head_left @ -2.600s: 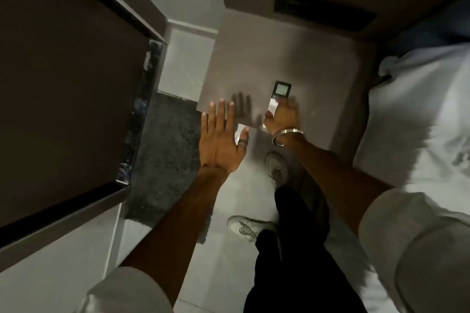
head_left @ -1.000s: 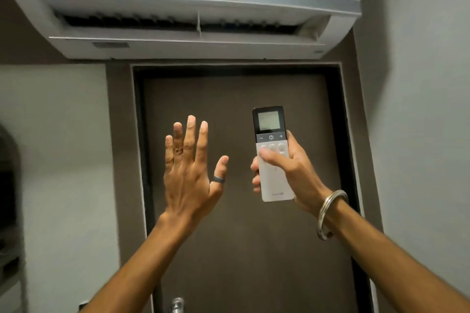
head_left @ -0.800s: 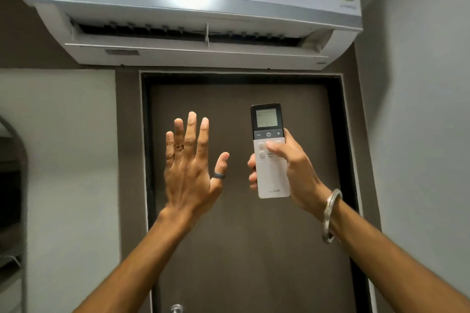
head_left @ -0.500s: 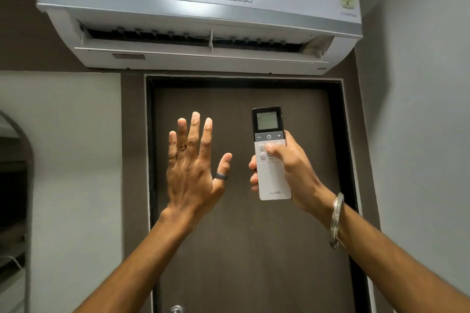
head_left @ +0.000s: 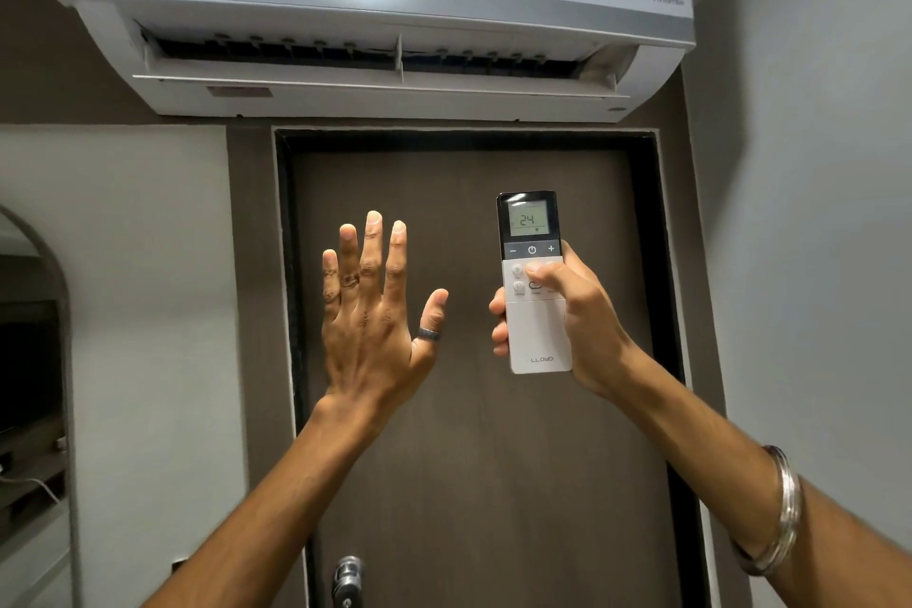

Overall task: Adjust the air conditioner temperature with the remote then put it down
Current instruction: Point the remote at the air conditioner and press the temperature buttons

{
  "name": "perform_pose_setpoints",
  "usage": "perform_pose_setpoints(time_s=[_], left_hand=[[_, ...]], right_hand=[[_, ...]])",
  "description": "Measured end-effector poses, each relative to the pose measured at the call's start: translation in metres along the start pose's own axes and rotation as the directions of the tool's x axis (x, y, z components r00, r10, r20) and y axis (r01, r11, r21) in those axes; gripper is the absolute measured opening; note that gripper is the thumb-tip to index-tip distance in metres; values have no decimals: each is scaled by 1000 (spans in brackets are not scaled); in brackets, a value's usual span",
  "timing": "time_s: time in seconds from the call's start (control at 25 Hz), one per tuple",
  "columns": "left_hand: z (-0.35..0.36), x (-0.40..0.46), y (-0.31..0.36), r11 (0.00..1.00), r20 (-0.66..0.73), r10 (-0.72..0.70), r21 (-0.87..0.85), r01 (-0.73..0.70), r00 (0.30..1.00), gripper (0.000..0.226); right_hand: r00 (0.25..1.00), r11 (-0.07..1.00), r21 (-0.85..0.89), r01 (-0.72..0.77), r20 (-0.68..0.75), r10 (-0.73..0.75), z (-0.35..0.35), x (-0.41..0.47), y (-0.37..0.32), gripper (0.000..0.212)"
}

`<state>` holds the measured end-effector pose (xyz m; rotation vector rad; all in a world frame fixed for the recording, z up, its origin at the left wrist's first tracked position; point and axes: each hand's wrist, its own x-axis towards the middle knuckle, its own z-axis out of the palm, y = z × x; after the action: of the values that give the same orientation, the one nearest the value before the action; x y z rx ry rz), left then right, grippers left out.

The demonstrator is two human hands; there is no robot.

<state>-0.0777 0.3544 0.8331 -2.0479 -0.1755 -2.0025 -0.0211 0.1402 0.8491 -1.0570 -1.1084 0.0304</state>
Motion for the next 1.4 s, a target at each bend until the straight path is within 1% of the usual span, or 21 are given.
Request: perform_pose_setpoints(time_s=[0.32,0.52,0.68,0.88,1.08,1.28,1.4], left_hand=[[-8,0,12,1000,5,-2,-3,2,1000,81],[-9,-1,15,1000,11,0,-3,0,1000,82],[-13,-1,17,1000,9,3,-20,-3,1000,81],[-16,0,17,1000,9,0,-17,1,1000,81],[-18,-3,17,1000,11,-2,-16,2,1000,81],[-17,-4,15,1000,26,-10,-25,11,1000,82],[-15,-4,15,999,26,-14,-32,14,1000,81]], right_hand=[[1000,999,-40,23,-18,-23,-2,-10,1,33],[999,998,-53,31,-27,-32,-3,-15,1,39],[999,998,-49,34,-41,-36,-2,-17,-1,37],[998,995,-96,38,-51,-43,1,-17,-3,33],[994,995,-90,43,-97,-52,3,-19,-2,29],[995,995,-99,29,-93,-38,3,-19,-1,36],[995,996,-87,28,-88,-36,4,-18,0,37]])
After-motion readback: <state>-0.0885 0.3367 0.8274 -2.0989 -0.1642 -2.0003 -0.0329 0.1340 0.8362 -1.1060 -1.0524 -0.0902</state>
